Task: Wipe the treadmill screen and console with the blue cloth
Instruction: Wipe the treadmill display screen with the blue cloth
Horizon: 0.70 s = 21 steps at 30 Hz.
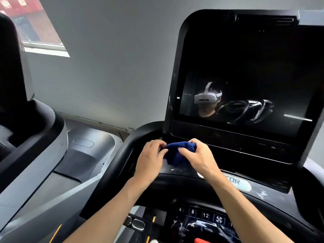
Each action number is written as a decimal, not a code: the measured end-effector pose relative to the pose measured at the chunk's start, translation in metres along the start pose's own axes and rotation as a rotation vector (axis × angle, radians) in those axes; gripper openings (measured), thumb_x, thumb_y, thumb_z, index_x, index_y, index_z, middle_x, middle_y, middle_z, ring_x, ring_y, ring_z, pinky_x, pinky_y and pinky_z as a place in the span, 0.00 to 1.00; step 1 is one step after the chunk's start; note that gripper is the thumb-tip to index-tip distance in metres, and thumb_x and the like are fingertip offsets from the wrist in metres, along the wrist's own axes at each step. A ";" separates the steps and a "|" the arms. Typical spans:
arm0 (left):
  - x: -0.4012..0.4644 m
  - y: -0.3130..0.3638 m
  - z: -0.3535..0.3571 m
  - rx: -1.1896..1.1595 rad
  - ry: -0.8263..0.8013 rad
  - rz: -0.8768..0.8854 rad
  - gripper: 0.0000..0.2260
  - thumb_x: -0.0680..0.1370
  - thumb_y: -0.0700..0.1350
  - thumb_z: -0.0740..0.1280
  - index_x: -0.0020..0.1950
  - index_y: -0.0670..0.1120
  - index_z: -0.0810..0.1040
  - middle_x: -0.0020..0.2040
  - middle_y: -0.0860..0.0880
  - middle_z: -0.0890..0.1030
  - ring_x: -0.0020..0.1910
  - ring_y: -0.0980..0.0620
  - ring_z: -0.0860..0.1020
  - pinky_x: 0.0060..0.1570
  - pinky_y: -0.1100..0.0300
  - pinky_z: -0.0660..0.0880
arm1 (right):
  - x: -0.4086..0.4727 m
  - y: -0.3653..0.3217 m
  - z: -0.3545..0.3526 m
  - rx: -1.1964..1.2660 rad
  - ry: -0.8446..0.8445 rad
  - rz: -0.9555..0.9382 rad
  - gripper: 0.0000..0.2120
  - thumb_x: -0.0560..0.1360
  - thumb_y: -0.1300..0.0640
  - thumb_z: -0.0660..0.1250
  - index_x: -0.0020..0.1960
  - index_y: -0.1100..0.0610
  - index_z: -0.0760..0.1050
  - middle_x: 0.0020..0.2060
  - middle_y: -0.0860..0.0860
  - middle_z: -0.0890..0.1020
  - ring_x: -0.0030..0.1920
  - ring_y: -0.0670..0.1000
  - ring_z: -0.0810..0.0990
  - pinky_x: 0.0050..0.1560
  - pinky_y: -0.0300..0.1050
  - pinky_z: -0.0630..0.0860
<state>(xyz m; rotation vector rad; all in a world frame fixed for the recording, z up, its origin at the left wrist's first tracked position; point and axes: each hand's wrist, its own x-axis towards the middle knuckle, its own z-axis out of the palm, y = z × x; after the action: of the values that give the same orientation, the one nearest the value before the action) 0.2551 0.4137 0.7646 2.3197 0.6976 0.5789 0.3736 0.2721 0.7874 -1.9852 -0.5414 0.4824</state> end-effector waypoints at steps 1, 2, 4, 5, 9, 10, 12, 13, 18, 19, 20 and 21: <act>0.006 -0.007 -0.001 -0.021 0.020 0.006 0.08 0.79 0.41 0.71 0.58 0.46 0.80 0.54 0.51 0.80 0.55 0.51 0.78 0.58 0.57 0.74 | 0.001 -0.006 0.004 -0.008 0.117 0.003 0.10 0.74 0.51 0.73 0.41 0.52 0.73 0.32 0.47 0.80 0.33 0.45 0.78 0.34 0.37 0.73; 0.013 -0.014 -0.002 -0.045 0.029 0.009 0.08 0.79 0.40 0.70 0.58 0.45 0.80 0.55 0.51 0.80 0.55 0.51 0.78 0.58 0.55 0.76 | 0.003 -0.014 0.009 0.005 0.232 -0.025 0.10 0.75 0.52 0.72 0.41 0.52 0.72 0.31 0.47 0.79 0.32 0.42 0.75 0.32 0.34 0.70; 0.024 -0.026 -0.006 -0.085 0.011 0.019 0.09 0.80 0.39 0.68 0.60 0.45 0.79 0.57 0.51 0.79 0.56 0.52 0.78 0.58 0.53 0.77 | 0.007 -0.029 0.020 0.034 0.419 -0.177 0.10 0.76 0.56 0.72 0.43 0.55 0.71 0.33 0.47 0.78 0.34 0.41 0.76 0.35 0.32 0.70; 0.029 -0.031 -0.007 -0.098 -0.014 0.027 0.10 0.80 0.38 0.67 0.61 0.45 0.79 0.58 0.51 0.79 0.57 0.52 0.78 0.59 0.54 0.76 | 0.013 -0.033 0.027 -0.023 0.494 -0.290 0.08 0.76 0.59 0.73 0.45 0.56 0.73 0.38 0.47 0.80 0.38 0.40 0.78 0.39 0.32 0.73; 0.047 -0.050 -0.005 -0.121 -0.130 0.028 0.15 0.82 0.37 0.64 0.67 0.46 0.76 0.66 0.51 0.77 0.62 0.56 0.75 0.60 0.69 0.67 | 0.054 -0.006 0.071 -0.584 0.514 -0.612 0.13 0.69 0.69 0.73 0.51 0.61 0.75 0.66 0.58 0.78 0.69 0.57 0.76 0.59 0.49 0.77; 0.051 -0.054 -0.003 -0.118 -0.148 0.027 0.15 0.82 0.37 0.63 0.68 0.47 0.76 0.66 0.52 0.76 0.63 0.57 0.74 0.60 0.70 0.65 | 0.060 0.007 0.081 -0.695 0.444 -0.616 0.14 0.68 0.70 0.73 0.51 0.61 0.75 0.68 0.59 0.77 0.71 0.59 0.74 0.56 0.50 0.78; 0.059 -0.063 0.000 -0.118 -0.186 0.035 0.15 0.82 0.38 0.62 0.69 0.48 0.75 0.67 0.54 0.74 0.64 0.57 0.73 0.61 0.69 0.65 | 0.061 0.032 0.097 -0.849 0.351 -0.603 0.15 0.70 0.71 0.71 0.53 0.60 0.75 0.72 0.59 0.73 0.72 0.61 0.72 0.51 0.51 0.78; 0.062 -0.066 0.001 -0.123 -0.204 0.042 0.15 0.83 0.38 0.61 0.69 0.49 0.74 0.67 0.54 0.74 0.64 0.57 0.73 0.63 0.67 0.67 | 0.058 0.042 0.100 -0.893 0.323 -0.603 0.16 0.71 0.71 0.69 0.57 0.60 0.76 0.74 0.59 0.71 0.73 0.61 0.71 0.51 0.51 0.79; 0.078 -0.076 0.004 -0.129 -0.245 0.077 0.17 0.82 0.37 0.61 0.70 0.48 0.73 0.68 0.52 0.74 0.65 0.55 0.74 0.67 0.58 0.71 | 0.053 0.055 0.090 -1.033 0.256 -0.610 0.30 0.77 0.70 0.54 0.79 0.60 0.63 0.78 0.58 0.64 0.76 0.58 0.66 0.62 0.50 0.78; 0.081 -0.076 0.005 -0.132 -0.253 0.088 0.17 0.82 0.37 0.61 0.70 0.48 0.73 0.69 0.53 0.74 0.66 0.55 0.74 0.68 0.58 0.71 | 0.054 0.052 0.090 -1.046 0.269 -0.593 0.29 0.78 0.70 0.55 0.79 0.60 0.62 0.78 0.58 0.64 0.77 0.57 0.66 0.63 0.51 0.78; 0.083 -0.075 0.005 -0.136 -0.259 0.100 0.18 0.82 0.37 0.61 0.71 0.48 0.73 0.69 0.53 0.73 0.66 0.56 0.74 0.67 0.59 0.71 | 0.058 0.047 0.090 -1.041 0.293 -0.565 0.29 0.78 0.70 0.57 0.79 0.61 0.61 0.78 0.58 0.64 0.77 0.57 0.66 0.63 0.51 0.78; 0.085 -0.073 0.006 -0.142 -0.262 0.116 0.18 0.82 0.37 0.61 0.71 0.48 0.72 0.69 0.53 0.73 0.66 0.56 0.74 0.67 0.61 0.71 | 0.064 0.039 0.091 -1.017 0.334 -0.518 0.29 0.79 0.70 0.59 0.79 0.61 0.61 0.78 0.58 0.65 0.77 0.57 0.66 0.63 0.51 0.78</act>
<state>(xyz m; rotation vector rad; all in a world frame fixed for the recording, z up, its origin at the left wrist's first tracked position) 0.2987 0.5107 0.7293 2.2582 0.3896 0.3530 0.3832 0.3564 0.7059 -2.6322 -1.1903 -0.5646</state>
